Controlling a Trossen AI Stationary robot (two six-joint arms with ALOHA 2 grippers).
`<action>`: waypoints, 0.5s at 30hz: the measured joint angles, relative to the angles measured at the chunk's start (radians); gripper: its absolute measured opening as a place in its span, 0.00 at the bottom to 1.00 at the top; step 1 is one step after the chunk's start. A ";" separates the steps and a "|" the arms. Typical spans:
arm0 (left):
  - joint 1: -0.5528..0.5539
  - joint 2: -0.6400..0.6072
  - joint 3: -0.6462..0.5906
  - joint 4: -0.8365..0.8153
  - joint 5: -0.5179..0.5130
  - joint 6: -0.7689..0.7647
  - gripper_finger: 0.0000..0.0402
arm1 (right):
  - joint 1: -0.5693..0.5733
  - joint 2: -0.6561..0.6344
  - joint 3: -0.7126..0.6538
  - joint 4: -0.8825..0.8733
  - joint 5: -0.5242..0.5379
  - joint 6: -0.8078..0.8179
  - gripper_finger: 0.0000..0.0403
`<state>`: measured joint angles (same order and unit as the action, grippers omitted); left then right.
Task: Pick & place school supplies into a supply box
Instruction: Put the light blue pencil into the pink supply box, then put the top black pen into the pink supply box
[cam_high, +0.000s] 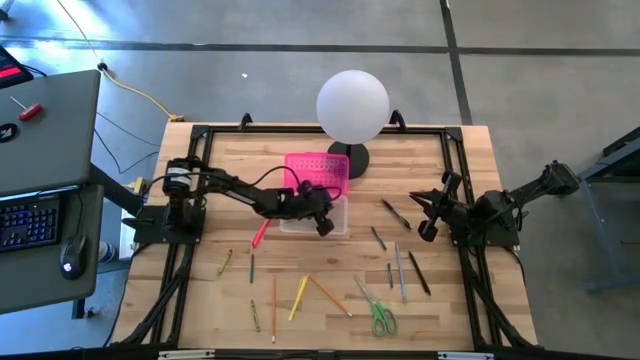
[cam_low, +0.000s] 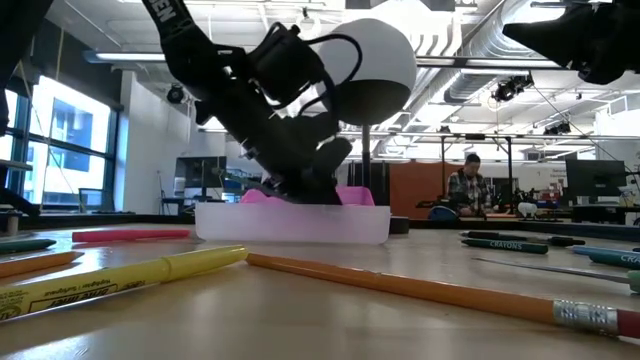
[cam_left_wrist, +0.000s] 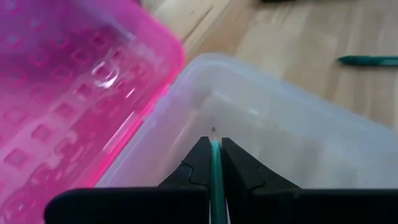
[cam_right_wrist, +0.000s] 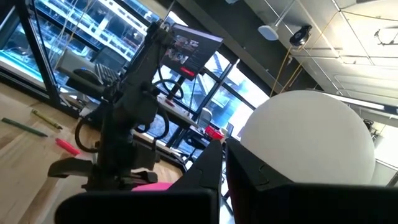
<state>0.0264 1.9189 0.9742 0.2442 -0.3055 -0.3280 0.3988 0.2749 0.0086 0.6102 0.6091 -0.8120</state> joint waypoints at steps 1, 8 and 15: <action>0.000 0.000 0.001 0.004 -0.002 0.008 0.13 | 0.000 0.000 0.000 0.000 -0.002 0.000 0.00; 0.001 0.000 0.001 0.023 -0.045 0.038 0.14 | 0.000 0.000 0.000 0.000 -0.003 0.000 0.00; 0.000 0.000 0.001 0.049 -0.069 0.089 0.28 | 0.000 0.000 0.000 0.000 -0.004 0.000 0.00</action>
<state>0.0269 1.9186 0.9749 0.2937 -0.3744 -0.2389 0.3988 0.2749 0.0086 0.6102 0.6052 -0.8120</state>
